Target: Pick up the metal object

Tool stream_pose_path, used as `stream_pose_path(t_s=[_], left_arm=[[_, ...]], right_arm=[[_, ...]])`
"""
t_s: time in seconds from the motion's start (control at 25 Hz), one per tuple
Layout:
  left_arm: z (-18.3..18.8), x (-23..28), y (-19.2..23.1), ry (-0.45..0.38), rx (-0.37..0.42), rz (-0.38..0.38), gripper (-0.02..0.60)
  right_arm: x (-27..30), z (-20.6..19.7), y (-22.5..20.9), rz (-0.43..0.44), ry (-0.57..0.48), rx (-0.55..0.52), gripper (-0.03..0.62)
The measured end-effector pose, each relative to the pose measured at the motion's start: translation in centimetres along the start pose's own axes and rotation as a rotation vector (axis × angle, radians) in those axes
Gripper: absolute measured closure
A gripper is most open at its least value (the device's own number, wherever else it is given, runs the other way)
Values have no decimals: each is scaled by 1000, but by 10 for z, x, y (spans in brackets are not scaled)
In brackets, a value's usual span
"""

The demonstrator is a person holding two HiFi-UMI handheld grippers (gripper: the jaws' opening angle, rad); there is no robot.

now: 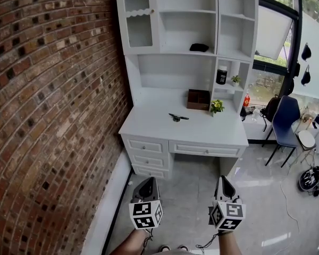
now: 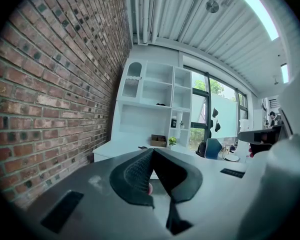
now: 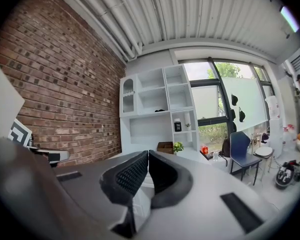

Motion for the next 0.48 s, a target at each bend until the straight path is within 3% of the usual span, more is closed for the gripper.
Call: stream_pose_path(t_s=[0.48], left_arm=[[2, 5, 32, 5, -5, 11, 569]], right_arm=[[4, -1, 19, -22, 3, 22, 479]])
Point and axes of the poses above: the fingertips, and each gripper's own axes: x forward along the fingers, y to its left, z out of its top, the point moved 7 cm from there along -x, backward along the fingers, and after that the axes turned 8 degrees about z, right-handed, at the moved point
